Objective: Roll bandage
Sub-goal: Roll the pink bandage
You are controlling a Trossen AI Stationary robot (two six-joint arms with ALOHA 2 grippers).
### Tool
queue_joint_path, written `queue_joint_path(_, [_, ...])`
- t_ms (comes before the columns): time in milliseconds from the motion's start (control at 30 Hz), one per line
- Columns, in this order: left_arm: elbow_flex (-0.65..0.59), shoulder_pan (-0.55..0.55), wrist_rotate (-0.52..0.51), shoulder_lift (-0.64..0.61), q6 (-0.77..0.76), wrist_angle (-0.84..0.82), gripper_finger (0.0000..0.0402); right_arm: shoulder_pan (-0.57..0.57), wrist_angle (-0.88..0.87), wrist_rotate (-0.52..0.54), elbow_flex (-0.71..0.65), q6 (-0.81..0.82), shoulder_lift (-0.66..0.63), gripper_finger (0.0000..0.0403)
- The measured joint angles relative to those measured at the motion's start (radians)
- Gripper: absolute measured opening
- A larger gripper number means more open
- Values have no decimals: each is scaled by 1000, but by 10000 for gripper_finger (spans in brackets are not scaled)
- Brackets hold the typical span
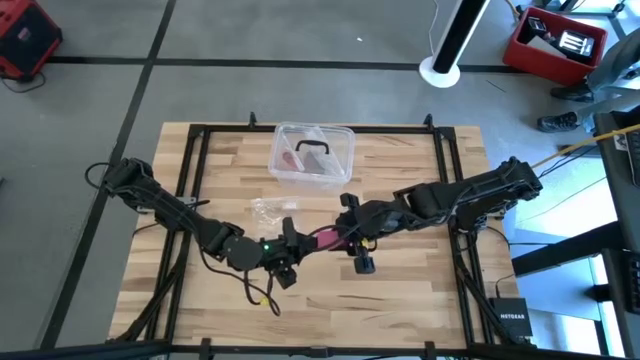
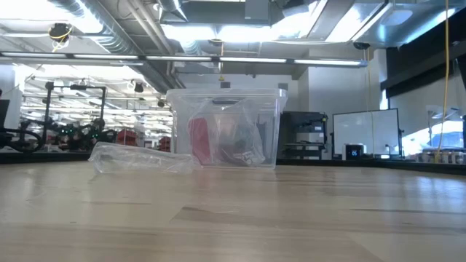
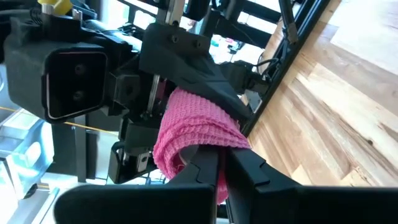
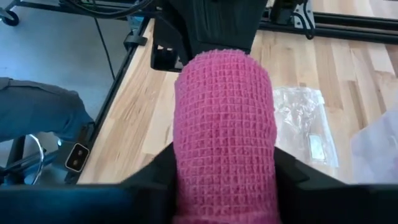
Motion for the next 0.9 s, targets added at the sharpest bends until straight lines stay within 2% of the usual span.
queue_joint_path(67, [0,1,0,0,0,-3,4,0,-5,12,0,-1,0,120])
queue_joint_path(167, [0,1,-1,0,0,-2,4,0,-5,9,2,2,0,128])
queue_joint_path(233, [0,1,1,0,0,1,4,0,-19,-9,14,23,0,160])
queue_joint_path(400, [1,1,-1,0,-6,-2,4,1,-129,-32,77,27,0,269])
queue_joint_path(533, [1,1,-7,0,-45,-8,4,3,-252,-24,136,35,-4,311])
queue_joint_path(600, [1,1,-6,0,-56,-10,4,3,-282,-23,139,50,-4,310])
queue_joint_path(700, [1,1,-5,0,-58,-10,4,3,-319,-18,138,50,4,289])
queue_joint_path(900, [0,1,-4,0,-60,-10,4,2,-315,17,137,3,22,198])
